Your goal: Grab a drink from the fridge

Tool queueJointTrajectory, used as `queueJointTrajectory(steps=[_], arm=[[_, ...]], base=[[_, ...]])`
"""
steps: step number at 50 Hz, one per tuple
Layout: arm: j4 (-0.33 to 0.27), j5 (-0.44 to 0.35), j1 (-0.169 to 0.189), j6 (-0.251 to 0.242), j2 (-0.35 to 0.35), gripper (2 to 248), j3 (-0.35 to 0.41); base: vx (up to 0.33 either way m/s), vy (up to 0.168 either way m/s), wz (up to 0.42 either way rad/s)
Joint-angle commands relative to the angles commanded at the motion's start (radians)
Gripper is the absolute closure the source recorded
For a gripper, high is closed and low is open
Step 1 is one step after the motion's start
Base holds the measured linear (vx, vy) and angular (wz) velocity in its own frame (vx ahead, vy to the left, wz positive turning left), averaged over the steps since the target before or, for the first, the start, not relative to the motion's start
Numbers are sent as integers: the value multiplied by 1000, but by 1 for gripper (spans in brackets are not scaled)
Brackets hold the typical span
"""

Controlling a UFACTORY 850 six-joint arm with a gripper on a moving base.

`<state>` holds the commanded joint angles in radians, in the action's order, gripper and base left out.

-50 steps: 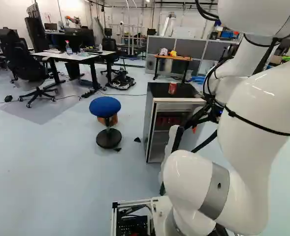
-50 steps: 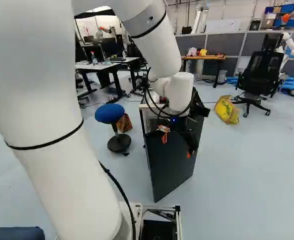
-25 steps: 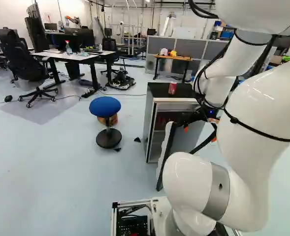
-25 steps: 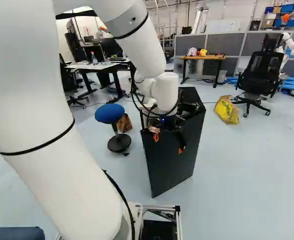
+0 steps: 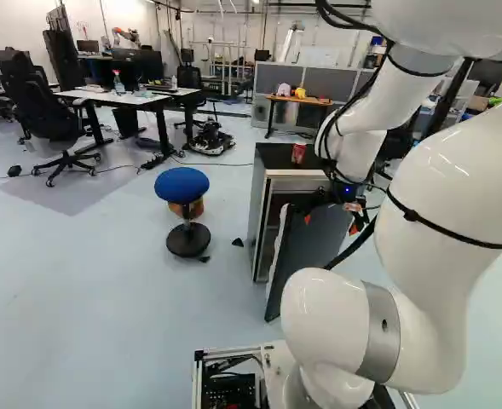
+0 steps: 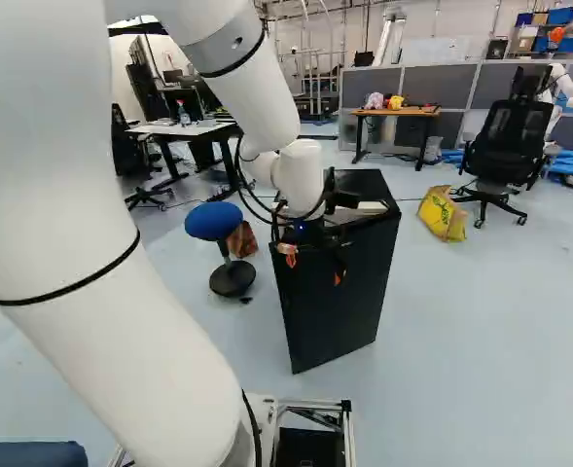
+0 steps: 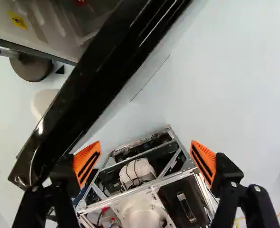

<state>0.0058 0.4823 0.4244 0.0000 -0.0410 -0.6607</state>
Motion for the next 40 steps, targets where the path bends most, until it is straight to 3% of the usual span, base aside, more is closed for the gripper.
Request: queueJointTrajectory(steps=[40], arm=[[0,-114,-133,0,-70,3,-77]], base=[[0,0,0]])
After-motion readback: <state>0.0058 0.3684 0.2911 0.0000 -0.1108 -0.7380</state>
